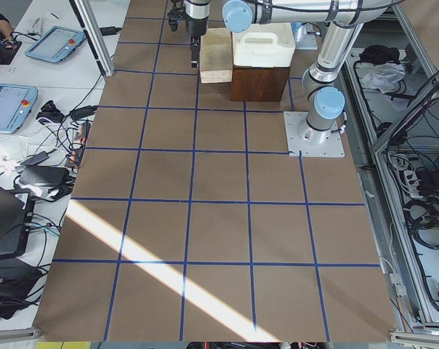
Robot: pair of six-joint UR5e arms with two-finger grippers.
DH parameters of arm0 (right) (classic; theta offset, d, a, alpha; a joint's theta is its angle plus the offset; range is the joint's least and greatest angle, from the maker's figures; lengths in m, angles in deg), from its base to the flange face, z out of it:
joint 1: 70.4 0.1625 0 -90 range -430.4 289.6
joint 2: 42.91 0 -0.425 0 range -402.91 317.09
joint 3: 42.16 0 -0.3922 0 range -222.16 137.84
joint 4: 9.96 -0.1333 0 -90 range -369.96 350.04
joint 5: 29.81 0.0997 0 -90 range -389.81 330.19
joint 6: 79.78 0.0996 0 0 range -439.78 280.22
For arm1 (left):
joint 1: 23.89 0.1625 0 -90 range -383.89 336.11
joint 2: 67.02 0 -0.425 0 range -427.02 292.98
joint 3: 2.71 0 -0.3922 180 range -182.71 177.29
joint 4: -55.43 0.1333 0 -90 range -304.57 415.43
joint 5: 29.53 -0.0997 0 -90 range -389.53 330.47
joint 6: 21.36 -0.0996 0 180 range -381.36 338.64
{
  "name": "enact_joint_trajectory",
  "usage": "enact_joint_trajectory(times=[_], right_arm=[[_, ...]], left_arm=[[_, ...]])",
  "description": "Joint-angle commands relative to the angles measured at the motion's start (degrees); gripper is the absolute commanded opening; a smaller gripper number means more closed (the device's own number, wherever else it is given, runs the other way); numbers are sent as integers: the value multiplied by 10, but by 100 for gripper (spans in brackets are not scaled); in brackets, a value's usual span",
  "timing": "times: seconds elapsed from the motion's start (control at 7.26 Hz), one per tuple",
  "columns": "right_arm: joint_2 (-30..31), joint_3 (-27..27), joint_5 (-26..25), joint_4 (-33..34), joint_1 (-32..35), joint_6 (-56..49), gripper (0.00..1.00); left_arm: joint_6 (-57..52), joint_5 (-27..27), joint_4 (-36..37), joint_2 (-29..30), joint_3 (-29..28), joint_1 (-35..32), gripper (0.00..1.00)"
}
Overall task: Put scissors in drawer and close it
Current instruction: 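Lower the right gripper and grasp the scissors by one handle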
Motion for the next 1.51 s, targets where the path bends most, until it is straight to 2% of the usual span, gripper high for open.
enact_joint_trajectory(times=[0.0,0.41,0.69,1.1,1.24,1.38], right_arm=[[-6,0,1,4,-4,-7,91],[-13,5,3,7,-4,-5,89],[-19,7,12,7,-5,-5,80],[-18,8,11,7,-4,-8,23],[-17,9,11,7,-4,-8,8],[-16,13,7,8,-4,-9,0]], left_arm=[[-1,0,-3,1,0,0,100],[0,0,-3,0,1,1,100],[-1,0,-3,1,1,0,100],[0,0,-3,1,2,0,100],[0,0,-3,1,2,0,100],[0,0,-3,1,2,0,100]])
